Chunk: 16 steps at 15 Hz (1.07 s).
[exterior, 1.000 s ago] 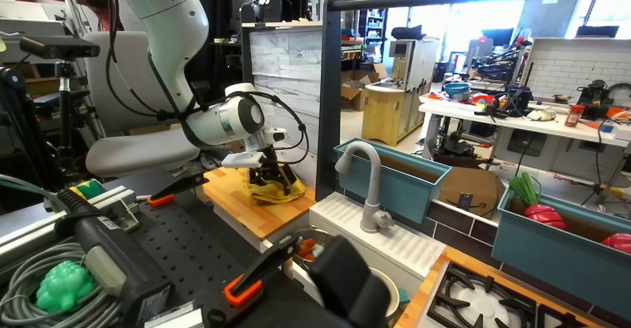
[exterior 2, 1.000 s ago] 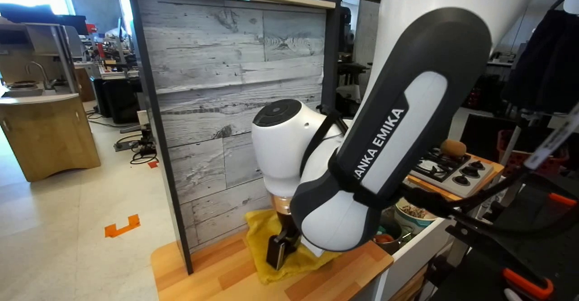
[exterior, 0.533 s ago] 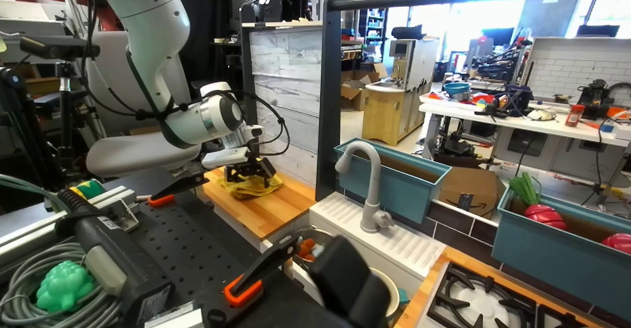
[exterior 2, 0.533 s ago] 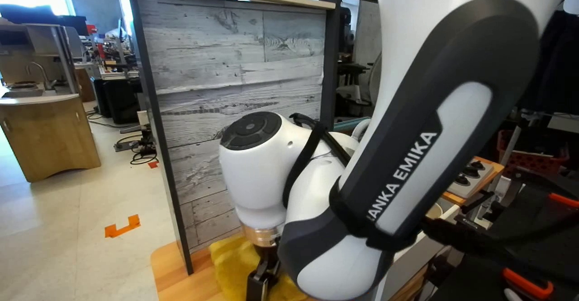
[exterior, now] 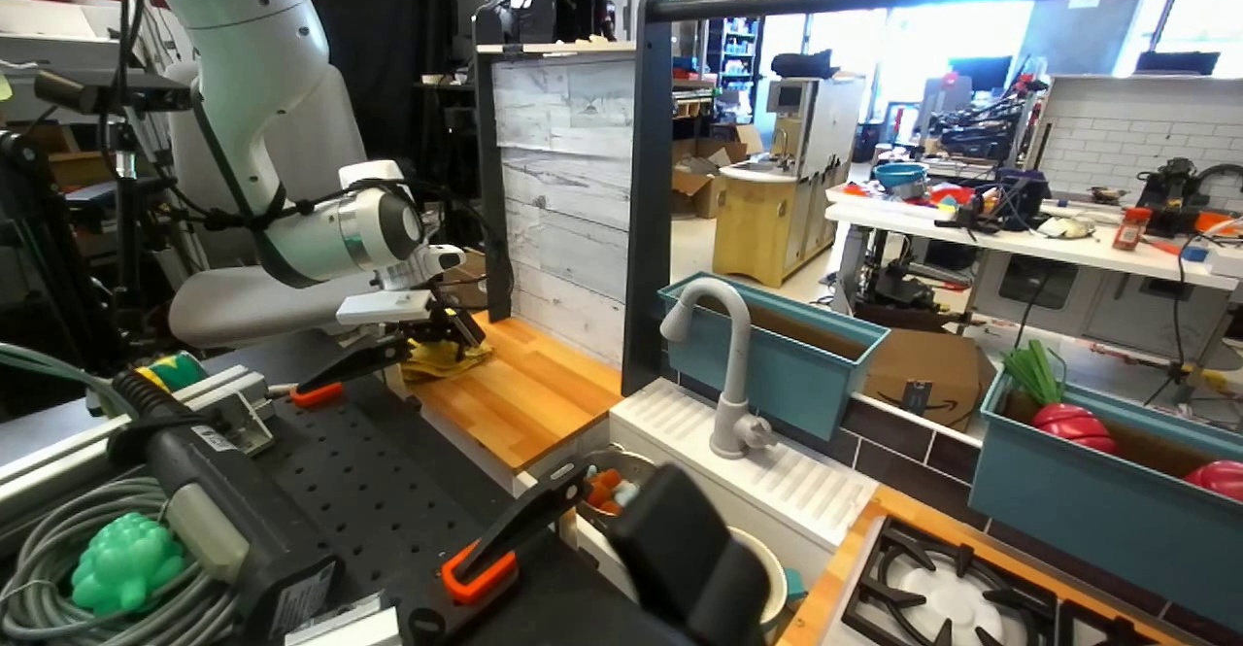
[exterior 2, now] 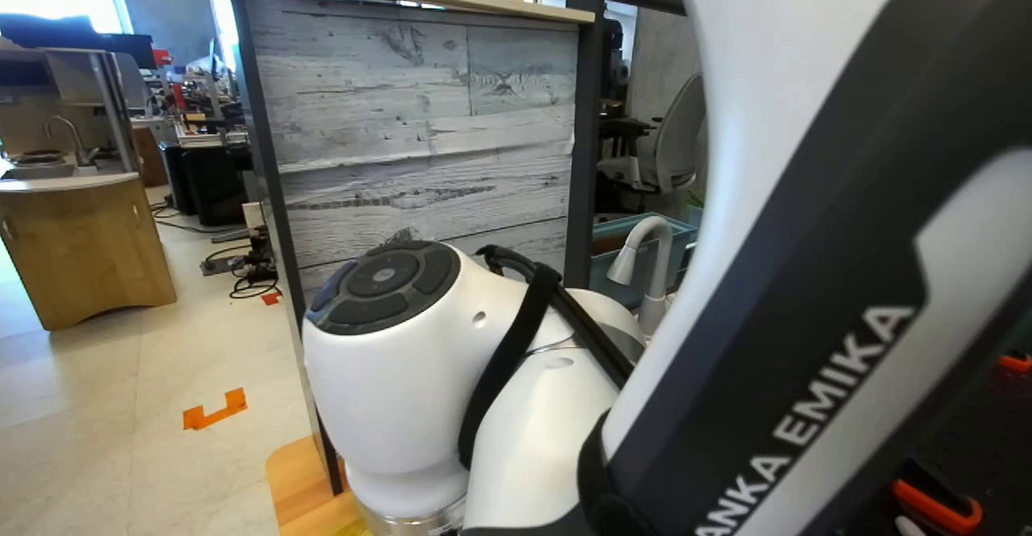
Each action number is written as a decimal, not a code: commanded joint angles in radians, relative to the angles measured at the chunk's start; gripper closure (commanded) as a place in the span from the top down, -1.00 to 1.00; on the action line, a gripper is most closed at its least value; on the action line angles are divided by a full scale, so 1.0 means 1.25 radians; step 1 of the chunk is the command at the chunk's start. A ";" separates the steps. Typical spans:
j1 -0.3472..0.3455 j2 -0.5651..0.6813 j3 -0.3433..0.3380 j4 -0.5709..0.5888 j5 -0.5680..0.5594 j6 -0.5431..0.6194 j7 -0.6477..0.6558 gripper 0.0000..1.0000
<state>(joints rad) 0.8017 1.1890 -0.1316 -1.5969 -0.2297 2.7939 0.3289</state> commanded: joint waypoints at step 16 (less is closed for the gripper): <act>0.000 0.030 -0.011 -0.078 0.104 0.130 0.075 1.00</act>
<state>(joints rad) 0.7954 1.1363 -0.2386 -1.7792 -0.1278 2.8946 0.4597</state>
